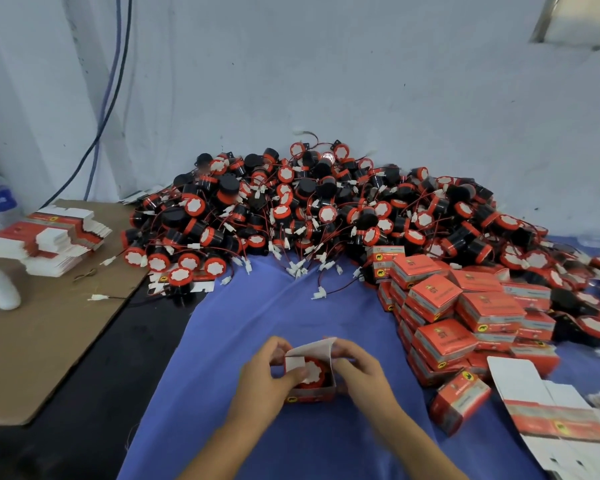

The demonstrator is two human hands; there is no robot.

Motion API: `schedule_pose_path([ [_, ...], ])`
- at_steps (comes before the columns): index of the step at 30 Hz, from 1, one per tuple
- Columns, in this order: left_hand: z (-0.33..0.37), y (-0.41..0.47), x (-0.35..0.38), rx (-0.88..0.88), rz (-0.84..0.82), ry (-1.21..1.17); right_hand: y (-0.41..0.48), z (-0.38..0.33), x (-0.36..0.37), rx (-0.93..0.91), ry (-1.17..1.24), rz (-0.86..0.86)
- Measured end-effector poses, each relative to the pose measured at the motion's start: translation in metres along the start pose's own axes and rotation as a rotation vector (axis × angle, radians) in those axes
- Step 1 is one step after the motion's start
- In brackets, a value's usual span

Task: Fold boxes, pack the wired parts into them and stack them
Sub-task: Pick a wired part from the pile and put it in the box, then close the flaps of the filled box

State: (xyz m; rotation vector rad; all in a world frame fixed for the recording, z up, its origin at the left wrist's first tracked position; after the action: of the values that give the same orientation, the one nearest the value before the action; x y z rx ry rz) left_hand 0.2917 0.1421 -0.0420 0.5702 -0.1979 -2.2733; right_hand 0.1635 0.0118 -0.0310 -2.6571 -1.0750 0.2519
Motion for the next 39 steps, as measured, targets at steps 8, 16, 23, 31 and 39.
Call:
schedule_pose_path([
  [8,0.012,0.001,-0.004,0.115,-0.139,0.05,0.003,0.002,0.006,-0.095,-0.239,0.048],
  [16,-0.008,-0.019,-0.024,0.175,-0.346,0.011,-0.009,0.025,-0.025,-0.233,-0.61,-0.139],
  [23,0.005,-0.011,-0.023,0.294,-0.408,0.176,-0.013,0.013,-0.02,-0.286,-0.426,-0.081],
  [31,0.003,-0.012,-0.021,0.315,-0.508,0.304,-0.016,0.003,-0.012,-0.171,-0.236,-0.08],
  [39,0.012,-0.006,-0.025,0.41,-0.557,0.347,-0.018,0.006,-0.013,-0.103,-0.359,-0.099],
])
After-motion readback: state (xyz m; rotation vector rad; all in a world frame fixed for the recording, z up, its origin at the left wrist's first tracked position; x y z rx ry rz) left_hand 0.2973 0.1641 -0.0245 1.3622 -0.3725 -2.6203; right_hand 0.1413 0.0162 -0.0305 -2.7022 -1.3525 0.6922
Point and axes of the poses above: each hand's wrist, its own y-axis towards the middle knuckle, its own x-axis out of the palm, z = x × y, the point moved 2 cm from there along y, towards the middle knuckle, and after that the axes turned 15 degrees about x, right-handed, at the moved point
